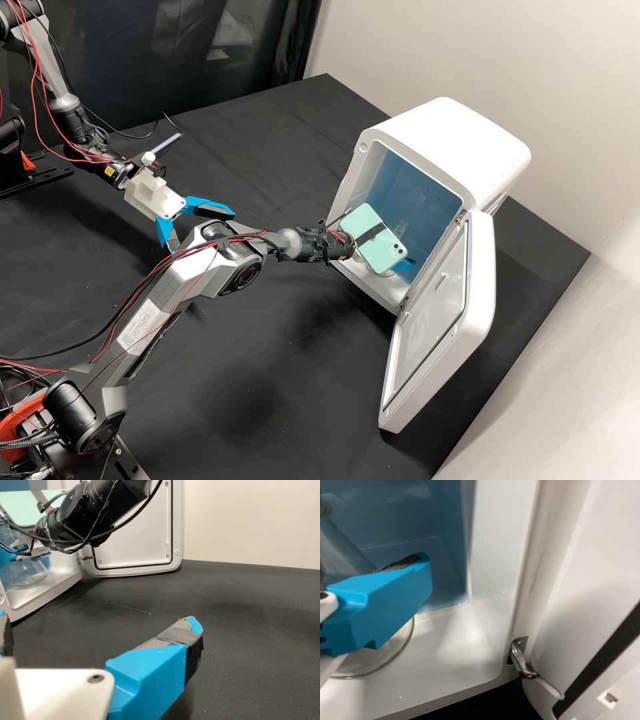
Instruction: Place the flask in the incubator
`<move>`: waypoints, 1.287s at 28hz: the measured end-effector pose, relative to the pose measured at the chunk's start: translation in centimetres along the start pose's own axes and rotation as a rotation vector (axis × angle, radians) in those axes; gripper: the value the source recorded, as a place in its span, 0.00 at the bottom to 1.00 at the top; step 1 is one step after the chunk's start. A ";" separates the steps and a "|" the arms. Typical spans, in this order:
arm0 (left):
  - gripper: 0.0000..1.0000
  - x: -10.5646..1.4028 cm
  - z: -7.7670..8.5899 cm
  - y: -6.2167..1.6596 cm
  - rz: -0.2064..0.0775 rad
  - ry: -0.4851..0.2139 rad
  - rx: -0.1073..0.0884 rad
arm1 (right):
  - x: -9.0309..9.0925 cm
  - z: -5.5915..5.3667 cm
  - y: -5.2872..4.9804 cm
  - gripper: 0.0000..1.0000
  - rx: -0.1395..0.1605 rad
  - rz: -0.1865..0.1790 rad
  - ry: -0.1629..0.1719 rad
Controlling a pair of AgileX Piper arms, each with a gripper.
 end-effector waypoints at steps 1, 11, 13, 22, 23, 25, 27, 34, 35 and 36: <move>1.00 0.0 0.0 0.00 0.000 0.000 0.000 | 0.1 0.1 0.0 1.00 -0.003 0.003 -0.003; 1.00 0.0 0.0 0.00 0.000 0.000 0.000 | 0.4 0.6 -0.4 1.00 -0.020 0.001 -0.025; 1.00 0.0 0.0 0.00 0.000 0.000 0.000 | 0.4 0.6 -0.5 1.00 -0.021 0.000 -0.026; 1.00 0.0 0.0 0.00 0.000 0.000 0.000 | 0.4 0.6 -0.5 1.00 -0.018 0.000 -0.026; 1.00 0.0 0.0 0.00 0.000 0.000 0.000 | 0.4 0.6 -0.5 1.00 -0.018 0.000 -0.026; 1.00 0.0 0.0 0.00 0.000 0.000 0.000 | 0.4 0.6 -0.5 1.00 -0.018 0.000 -0.026; 1.00 0.0 0.0 0.00 0.001 0.002 -0.001 | 0.4 0.6 -0.5 1.00 -0.010 0.000 -0.026; 1.00 0.0 0.0 0.00 0.001 0.002 -0.001 | 0.4 0.6 -0.5 1.00 0.015 0.001 -0.021; 1.00 0.0 0.0 0.00 0.001 0.002 -0.001 | 0.4 0.5 -0.5 1.00 0.019 0.001 -0.019; 1.00 0.0 0.0 0.00 0.001 0.002 -0.001 | 0.4 0.5 -0.5 1.00 0.022 0.001 -0.017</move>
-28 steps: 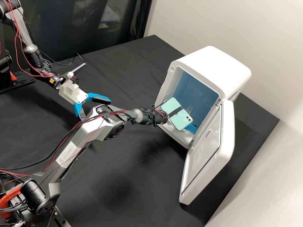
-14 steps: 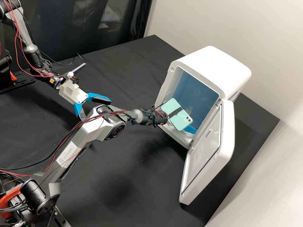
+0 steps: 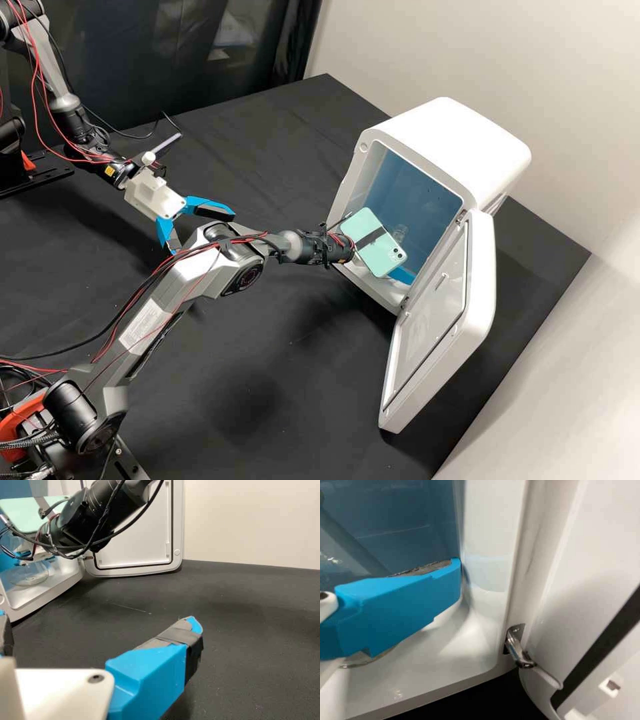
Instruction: Place the flask in the incubator
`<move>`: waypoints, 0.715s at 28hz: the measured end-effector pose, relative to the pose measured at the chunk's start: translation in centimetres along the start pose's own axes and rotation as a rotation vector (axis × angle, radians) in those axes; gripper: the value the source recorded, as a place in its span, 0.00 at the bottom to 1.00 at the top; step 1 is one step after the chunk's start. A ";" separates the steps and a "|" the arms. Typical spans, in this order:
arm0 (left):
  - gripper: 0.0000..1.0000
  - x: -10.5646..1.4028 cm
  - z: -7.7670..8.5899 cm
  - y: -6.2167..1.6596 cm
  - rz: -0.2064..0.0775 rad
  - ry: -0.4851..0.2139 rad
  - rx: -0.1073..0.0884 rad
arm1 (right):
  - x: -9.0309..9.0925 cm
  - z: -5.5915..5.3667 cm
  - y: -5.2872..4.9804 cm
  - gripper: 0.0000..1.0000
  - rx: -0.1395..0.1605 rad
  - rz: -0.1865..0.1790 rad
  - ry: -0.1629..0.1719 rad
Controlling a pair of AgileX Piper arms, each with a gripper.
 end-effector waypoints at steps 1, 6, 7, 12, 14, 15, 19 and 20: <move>1.00 0.0 0.0 0.00 0.000 0.000 0.000 | 0.0 0.1 -0.1 1.00 0.001 -0.003 0.002; 1.00 0.0 0.0 0.00 0.000 0.000 0.000 | -0.3 1.1 -1.1 1.00 0.000 -0.035 0.004; 1.00 0.0 0.0 0.00 0.000 0.000 0.000 | -0.4 1.4 -1.3 1.00 0.011 -0.045 -0.004; 1.00 0.0 0.0 0.00 0.000 0.000 0.000 | -2.0 1.8 -1.3 1.00 0.038 -0.049 0.022; 1.00 0.0 0.0 0.00 0.000 0.000 0.000 | -2.7 1.9 -1.3 1.00 0.047 -0.056 0.032; 1.00 0.0 0.0 0.00 0.000 0.000 0.000 | -3.0 1.9 -1.3 1.00 0.045 -0.058 0.041; 1.00 0.0 0.0 0.00 0.000 0.000 0.000 | -4.4 2.4 -1.7 1.00 0.039 -0.074 0.061; 1.00 0.0 0.0 0.05 0.002 0.000 0.000 | -4.7 2.5 -1.7 1.00 0.039 -0.078 0.063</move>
